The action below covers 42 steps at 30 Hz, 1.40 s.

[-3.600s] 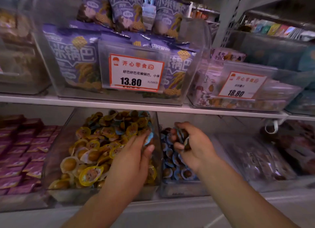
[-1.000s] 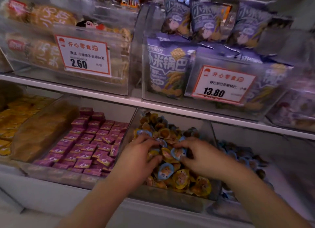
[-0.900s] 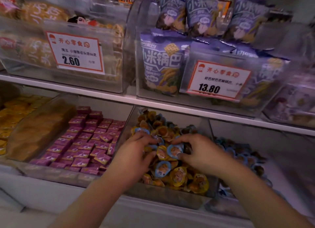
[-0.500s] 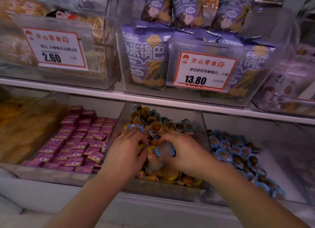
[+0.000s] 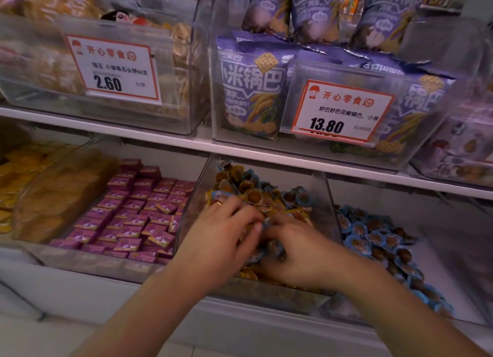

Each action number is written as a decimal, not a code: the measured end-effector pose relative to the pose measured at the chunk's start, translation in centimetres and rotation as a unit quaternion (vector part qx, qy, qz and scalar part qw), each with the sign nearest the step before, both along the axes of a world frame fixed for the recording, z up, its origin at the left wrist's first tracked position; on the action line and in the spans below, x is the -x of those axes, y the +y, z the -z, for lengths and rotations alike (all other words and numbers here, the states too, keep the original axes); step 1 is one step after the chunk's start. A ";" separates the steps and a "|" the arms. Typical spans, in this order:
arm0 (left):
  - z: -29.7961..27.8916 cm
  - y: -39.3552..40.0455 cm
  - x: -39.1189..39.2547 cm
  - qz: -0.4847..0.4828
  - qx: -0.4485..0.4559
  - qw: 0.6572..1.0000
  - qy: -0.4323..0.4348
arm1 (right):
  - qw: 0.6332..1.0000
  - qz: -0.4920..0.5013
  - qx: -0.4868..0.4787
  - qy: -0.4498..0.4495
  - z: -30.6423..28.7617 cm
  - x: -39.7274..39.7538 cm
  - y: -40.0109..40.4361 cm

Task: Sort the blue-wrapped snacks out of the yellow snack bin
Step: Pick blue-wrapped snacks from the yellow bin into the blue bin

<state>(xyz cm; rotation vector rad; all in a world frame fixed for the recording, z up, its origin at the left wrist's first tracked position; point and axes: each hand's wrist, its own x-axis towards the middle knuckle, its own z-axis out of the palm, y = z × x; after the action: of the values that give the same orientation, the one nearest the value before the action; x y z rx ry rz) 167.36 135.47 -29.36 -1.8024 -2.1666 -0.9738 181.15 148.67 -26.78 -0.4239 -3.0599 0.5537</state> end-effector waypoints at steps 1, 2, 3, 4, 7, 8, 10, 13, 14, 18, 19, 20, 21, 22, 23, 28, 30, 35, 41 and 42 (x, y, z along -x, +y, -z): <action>0.2 0.0 0.0 0.002 0.033 0.999 0.038 | 1.000 -0.008 0.008 0.011 0.4 0.2 -0.2; 0.4 0.0 0.1 -0.007 0.058 0.996 0.069 | 1.000 -0.011 0.012 0.016 0.9 0.4 -0.4; 0.6 -0.1 0.4 -0.023 0.077 0.993 0.086 | 1.000 -0.006 0.010 0.017 1.3 0.6 -0.7; 0.8 -0.2 0.7 -0.042 0.088 0.992 0.085 | 1.000 0.004 0.005 0.024 1.8 0.8 -0.9; 0.8 -0.2 1.6 -0.073 0.067 0.995 0.015 | 0.998 0.023 0.007 0.057 2.4 1.1 -1.0; 0.8 -0.1 1.6 -0.072 0.048 0.996 -0.009 | 0.998 0.025 0.015 0.060 2.3 1.2 -0.9; 0.7 0.0 1.5 -0.067 -0.004 0.996 -0.066 | 0.996 0.050 0.047 0.064 2.0 1.1 -0.4; 0.2 0.1 1.2 -0.059 -0.062 0.972 -0.220 | 0.970 0.127 0.173 0.111 1.1 0.8 0.4; -0.1 0.2 1.0 -0.050 -0.052 0.965 -0.252 | 0.956 0.145 0.219 0.131 0.7 0.6 0.5; -0.2 1.0 -0.7 0.007 0.009 0.963 -0.271 | 0.932 0.134 0.284 0.182 -0.4 0.2 0.2; -0.2 1.2 -1.2 0.005 -0.005 0.956 -0.294 | 0.938 0.131 0.267 0.180 -0.5 0.2 0.0; -0.2 1.4 -1.5 -0.004 -0.029 0.942 -0.334 | 0.941 0.130 0.259 0.173 -0.6 0.2 -0.2; -0.4 1.6 -1.8 -0.018 -0.055 0.923 -0.380 | 0.941 0.134 0.261 0.169 -0.6 0.1 -0.3; -0.5 1.8 -1.8 -0.034 -0.081 0.901 -0.425 | 0.935 0.149 0.270 0.175 -0.6 0.1 -0.3; -0.6 1.9 -1.7 -0.046 -0.105 0.880 -0.461 | 0.918 0.181 0.294 0.195 -0.7 0.0 -0.3; -0.6 2.0 -3.4 -0.016 -0.159 0.931 -0.330 | 0.548 0.305 0.732 0.267 -1.6 0.3 -1.6; -0.4 2.5 -5.1 0.003 -0.129 0.957 -0.259 | 0.495 0.274 0.794 0.221 -2.0 0.2 -2.8; -0.7 3.9 -6.7 0.031 -0.059 0.976 -0.208 | 0.531 0.296 0.751 0.257 -2.5 -0.7 -2.9; -1.1 3.6 -6.4 0.135 -0.118 0.916 -0.360 | 0.624 0.272 0.665 0.308 -3.5 -4.2 0.6; -1.0 3.7 -6.0 0.127 -0.116 0.916 -0.363 | 0.637 0.277 0.647 0.314 -3.8 -5.1 1.7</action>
<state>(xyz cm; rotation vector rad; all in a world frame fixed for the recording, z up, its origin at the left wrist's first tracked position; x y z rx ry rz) 173.41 139.13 -28.37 -1.8134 -2.0309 -2.1453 186.26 150.34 -23.02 -0.8141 -1.2653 2.1185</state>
